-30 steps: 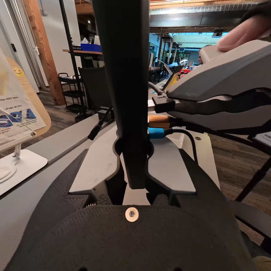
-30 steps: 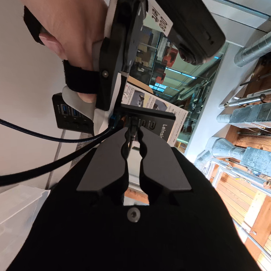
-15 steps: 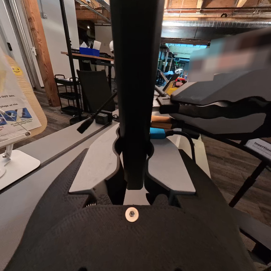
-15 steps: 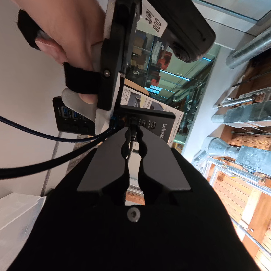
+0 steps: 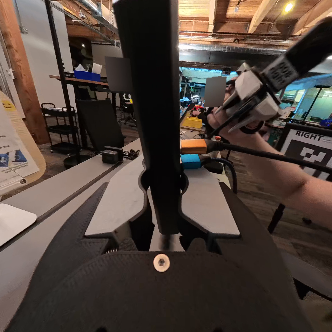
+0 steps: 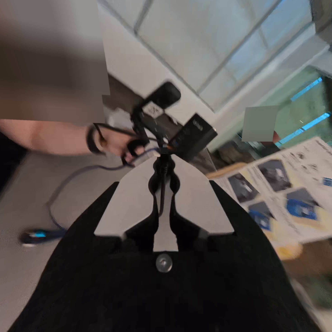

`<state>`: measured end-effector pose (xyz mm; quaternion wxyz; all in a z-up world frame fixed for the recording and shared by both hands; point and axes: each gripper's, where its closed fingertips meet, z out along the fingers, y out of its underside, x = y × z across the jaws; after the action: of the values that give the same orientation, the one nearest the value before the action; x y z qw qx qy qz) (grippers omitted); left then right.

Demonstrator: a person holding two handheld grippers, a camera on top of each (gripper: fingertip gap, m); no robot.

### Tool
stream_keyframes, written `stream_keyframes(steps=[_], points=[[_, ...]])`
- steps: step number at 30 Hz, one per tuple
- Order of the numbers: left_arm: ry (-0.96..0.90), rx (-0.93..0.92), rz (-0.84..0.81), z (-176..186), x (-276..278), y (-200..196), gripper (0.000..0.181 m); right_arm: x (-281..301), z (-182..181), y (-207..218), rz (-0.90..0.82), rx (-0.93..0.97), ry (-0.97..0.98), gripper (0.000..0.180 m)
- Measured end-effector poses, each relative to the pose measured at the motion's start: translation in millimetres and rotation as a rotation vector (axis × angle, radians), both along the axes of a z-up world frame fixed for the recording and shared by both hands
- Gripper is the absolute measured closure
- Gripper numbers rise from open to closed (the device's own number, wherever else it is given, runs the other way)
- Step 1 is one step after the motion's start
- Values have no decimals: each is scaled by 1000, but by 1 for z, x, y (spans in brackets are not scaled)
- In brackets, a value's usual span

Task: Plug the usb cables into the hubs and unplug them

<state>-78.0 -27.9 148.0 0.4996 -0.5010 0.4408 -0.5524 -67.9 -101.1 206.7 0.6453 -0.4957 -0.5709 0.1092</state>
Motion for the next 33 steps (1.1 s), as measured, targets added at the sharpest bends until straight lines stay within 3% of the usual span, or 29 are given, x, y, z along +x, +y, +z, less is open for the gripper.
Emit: stream_keyframes(steps=[5, 10, 14, 21, 26, 30, 33], points=[[19, 13, -32, -2, 6, -12, 151, 15, 9, -46, 430, -57, 323, 172], [99, 84, 88, -4, 2, -5, 151, 22, 3, -68, 699, -10, 400, 171], [119, 96, 76, -1, -2, -10, 151, 39, 1, -82, 878, 119, 461, 171], [160, 96, 47, -8, -1, -8, 152, 55, -5, -70, 882, 248, 554, 171], [152, -23, -170, -12, 3, -27, 151, 49, -9, -63, 821, 248, 533, 171], [158, -73, -237, -16, 7, -33, 152, 46, -10, -63, 809, 232, 517, 171], [194, -63, -178, -23, 11, -26, 151, 38, -8, -36, 615, 187, 499, 172]])
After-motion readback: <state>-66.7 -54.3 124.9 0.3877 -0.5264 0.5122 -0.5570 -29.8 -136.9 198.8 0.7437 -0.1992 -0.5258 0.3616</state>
